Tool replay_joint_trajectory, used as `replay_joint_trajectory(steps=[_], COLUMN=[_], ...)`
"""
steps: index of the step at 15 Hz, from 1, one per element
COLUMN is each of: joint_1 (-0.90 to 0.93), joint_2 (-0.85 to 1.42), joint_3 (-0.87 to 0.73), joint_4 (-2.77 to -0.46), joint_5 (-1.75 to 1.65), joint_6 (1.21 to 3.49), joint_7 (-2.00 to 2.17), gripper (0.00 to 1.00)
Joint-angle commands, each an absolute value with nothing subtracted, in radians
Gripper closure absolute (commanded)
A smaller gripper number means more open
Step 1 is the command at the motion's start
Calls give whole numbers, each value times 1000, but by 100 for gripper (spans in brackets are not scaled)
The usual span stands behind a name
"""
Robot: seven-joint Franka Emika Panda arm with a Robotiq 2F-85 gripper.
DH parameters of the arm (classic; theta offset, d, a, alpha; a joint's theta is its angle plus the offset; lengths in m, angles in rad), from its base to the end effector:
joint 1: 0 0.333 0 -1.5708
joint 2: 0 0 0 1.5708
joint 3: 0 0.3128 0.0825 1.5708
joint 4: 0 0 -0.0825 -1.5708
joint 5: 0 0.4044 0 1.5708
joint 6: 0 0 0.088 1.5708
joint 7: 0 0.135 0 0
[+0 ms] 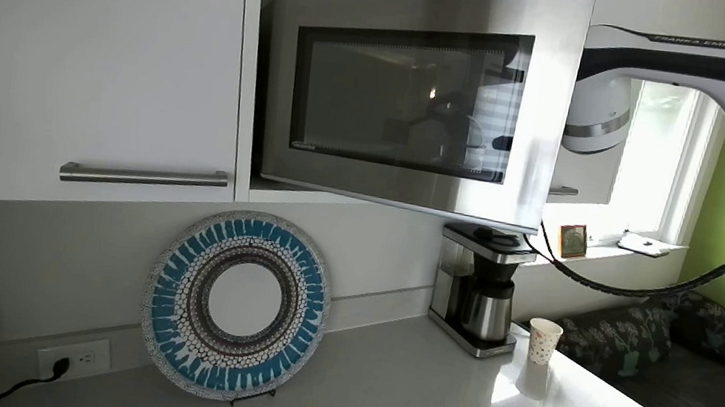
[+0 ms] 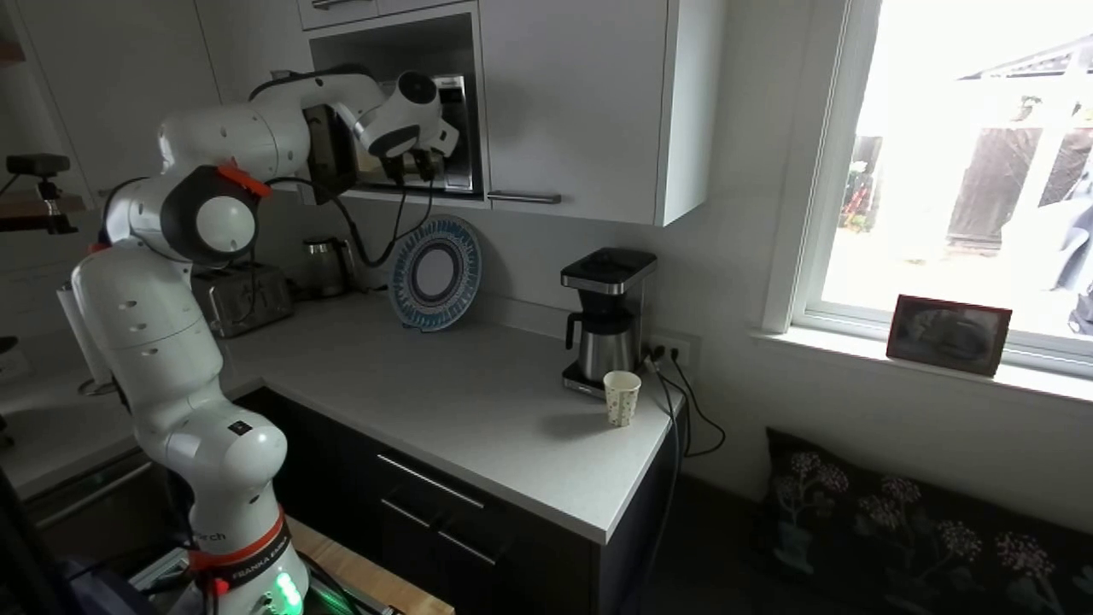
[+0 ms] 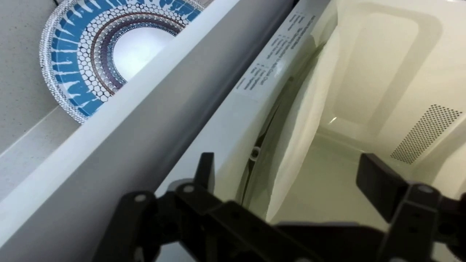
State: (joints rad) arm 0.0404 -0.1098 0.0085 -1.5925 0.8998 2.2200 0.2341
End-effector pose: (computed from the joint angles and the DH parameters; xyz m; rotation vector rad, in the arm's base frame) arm 0.5946 0.0721 0.7504 -2.0327 0.4862 -0.6463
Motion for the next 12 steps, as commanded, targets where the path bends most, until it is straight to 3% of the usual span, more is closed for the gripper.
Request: replay_joint_trajectory(steps=[1, 8, 9, 10, 11, 12], joint_1=[43, 46, 46, 46, 45, 45], joint_2=[-64, -29, -28, -25, -22, -22], joint_3=[28, 51, 52, 53, 54, 54], joint_4=[-1533, -1482, -1476, -1469, -1463, -1462], joint_5=[890, 748, 729, 716, 703, 696], joint_6=[2239, 2252, 2248, 2242, 2237, 2236], joint_7=[320, 447, 461, 472, 480, 484], gripper=[0, 1, 5, 26, 30, 40])
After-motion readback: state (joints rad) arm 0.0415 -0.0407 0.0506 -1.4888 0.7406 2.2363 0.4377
